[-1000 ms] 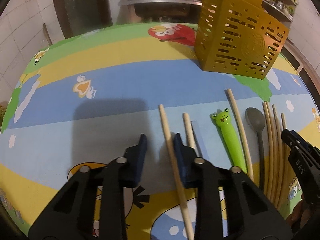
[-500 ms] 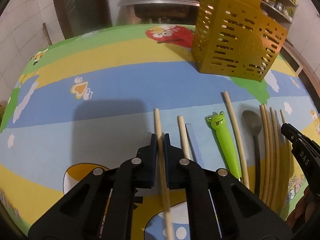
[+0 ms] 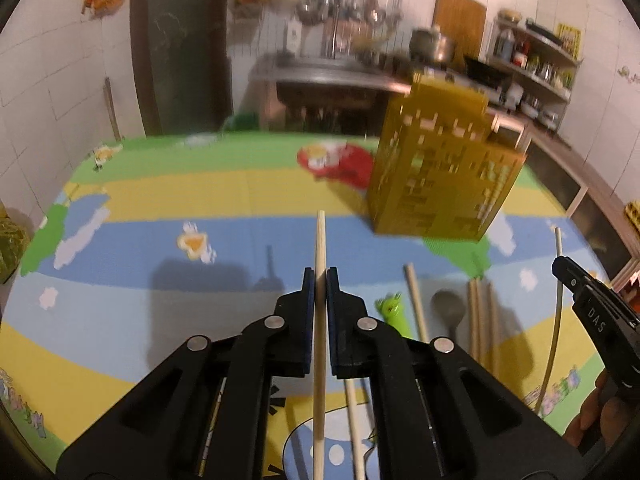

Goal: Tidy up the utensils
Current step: 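Lift both held chopsticks and carry them above the yellow utensil holder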

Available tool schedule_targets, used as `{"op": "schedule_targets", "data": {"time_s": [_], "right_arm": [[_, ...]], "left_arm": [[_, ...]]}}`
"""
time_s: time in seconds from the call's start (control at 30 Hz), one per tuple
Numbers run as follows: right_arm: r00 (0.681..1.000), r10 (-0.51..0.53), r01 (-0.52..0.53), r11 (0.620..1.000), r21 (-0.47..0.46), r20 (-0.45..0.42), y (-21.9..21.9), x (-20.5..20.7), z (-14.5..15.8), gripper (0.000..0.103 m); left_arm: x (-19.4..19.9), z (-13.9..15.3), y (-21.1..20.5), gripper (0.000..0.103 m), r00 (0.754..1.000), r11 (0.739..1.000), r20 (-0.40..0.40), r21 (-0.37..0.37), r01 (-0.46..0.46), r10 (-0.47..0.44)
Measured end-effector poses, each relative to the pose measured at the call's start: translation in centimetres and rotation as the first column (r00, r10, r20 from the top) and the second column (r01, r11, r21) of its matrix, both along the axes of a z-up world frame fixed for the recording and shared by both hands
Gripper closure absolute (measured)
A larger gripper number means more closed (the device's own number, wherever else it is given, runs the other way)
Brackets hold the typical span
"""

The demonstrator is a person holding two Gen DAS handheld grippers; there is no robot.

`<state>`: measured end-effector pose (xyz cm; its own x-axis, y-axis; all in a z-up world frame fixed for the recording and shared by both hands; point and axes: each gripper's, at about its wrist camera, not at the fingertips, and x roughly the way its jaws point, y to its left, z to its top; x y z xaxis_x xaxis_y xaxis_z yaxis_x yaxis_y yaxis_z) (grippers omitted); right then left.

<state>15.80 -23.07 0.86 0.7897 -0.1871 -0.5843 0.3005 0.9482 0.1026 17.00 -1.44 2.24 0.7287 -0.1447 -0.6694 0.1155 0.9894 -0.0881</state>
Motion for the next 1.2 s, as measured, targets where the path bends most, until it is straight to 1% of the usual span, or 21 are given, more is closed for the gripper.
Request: {"op": "schedule_targets", "data": {"time_s": [0.13,0.23,0.37,0.5,0.63,0.87,1.0,1.1,1.2], "right_arm": [[0.997,0.021,-0.020,1.000,-0.010,0.077,-0.1,-0.8,2.1,0.097],[0.990,0.041,-0.037,0.999,-0.031,0.138,0.0,-1.4,3.5,0.097],[0.979,0.058,-0.051,0.998,-0.043,0.198,-0.3,-1.9,4.6,0.097],[0.972,0.076,-0.069,0.997,-0.040,0.221,-0.6,-1.9,4.9,0.097],[0.967,0.097,-0.091,0.995,-0.038,0.235,-0.6,-2.0,5.0,0.097],[0.957,0.111,-0.103,0.994,-0.043,0.269,-1.1,-2.4,5.5,0.097],[0.951,0.121,-0.112,0.992,-0.050,0.283,-1.0,-2.4,5.7,0.097],[0.938,0.129,-0.115,0.991,-0.062,0.321,-1.4,-1.9,7.8,0.097],[0.920,0.129,-0.113,0.992,-0.063,0.370,-1.9,-1.1,10.6,0.097]], "left_arm": [[-0.9,2.3,-0.3,0.099,0.996,1.000,0.086,-0.014,0.001,0.000],[-1.4,3.4,-0.7,0.099,0.993,1.000,0.119,-0.024,0.016,-0.013],[-1.7,4.7,-1.0,0.099,0.986,0.999,0.164,-0.032,0.019,-0.013],[-2.3,5.9,-1.2,0.099,0.977,0.998,0.211,-0.055,0.031,-0.019],[-2.6,6.7,-1.0,0.099,0.971,0.996,0.238,-0.083,0.045,-0.024],[-2.5,7.2,-1.6,0.099,0.964,0.994,0.261,-0.089,0.070,-0.044],[-2.4,7.5,-1.7,0.099,0.957,0.993,0.287,-0.092,0.074,-0.045],[-1.7,9.2,-2.2,0.099,0.942,0.992,0.333,-0.092,0.082,-0.047],[-0.5,12.3,-2.8,0.099,0.914,0.988,0.402,-0.115,0.104,-0.049]]}}
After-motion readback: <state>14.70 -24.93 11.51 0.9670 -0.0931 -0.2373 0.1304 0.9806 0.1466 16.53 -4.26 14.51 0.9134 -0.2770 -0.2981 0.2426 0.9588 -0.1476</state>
